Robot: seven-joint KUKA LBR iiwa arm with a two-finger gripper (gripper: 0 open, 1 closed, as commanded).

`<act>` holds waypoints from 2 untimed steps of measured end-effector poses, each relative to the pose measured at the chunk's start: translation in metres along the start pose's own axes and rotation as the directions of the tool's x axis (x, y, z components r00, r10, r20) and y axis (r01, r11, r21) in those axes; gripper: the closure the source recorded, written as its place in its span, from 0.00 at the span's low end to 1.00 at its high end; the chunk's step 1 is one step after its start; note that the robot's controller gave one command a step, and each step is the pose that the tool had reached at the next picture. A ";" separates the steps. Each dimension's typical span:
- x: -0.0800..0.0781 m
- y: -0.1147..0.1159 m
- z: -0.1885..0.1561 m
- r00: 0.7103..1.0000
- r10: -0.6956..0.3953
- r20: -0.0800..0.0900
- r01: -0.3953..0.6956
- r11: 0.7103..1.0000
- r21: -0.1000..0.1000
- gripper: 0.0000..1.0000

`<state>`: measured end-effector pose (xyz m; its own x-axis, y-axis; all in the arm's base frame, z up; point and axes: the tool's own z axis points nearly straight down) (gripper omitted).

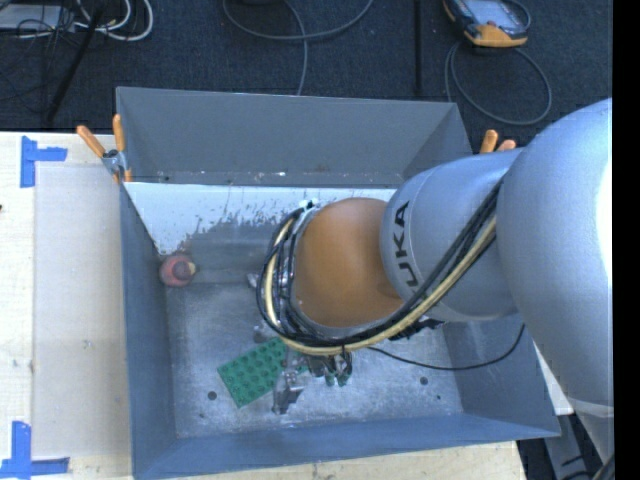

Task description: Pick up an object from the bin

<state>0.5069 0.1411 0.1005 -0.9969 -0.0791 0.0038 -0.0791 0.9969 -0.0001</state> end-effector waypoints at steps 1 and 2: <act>0.000 0.000 0.000 1.000 0.001 0.000 -0.001 1.000 0.000 1.00; 0.000 0.000 0.000 1.000 0.001 0.000 -0.001 1.000 0.000 0.00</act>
Offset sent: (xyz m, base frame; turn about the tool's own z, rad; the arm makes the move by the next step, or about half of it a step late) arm 0.0000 0.0000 0.0000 0.0000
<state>0.5069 0.1412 0.1005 -0.9970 -0.0777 0.0040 -0.0777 0.9970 0.0001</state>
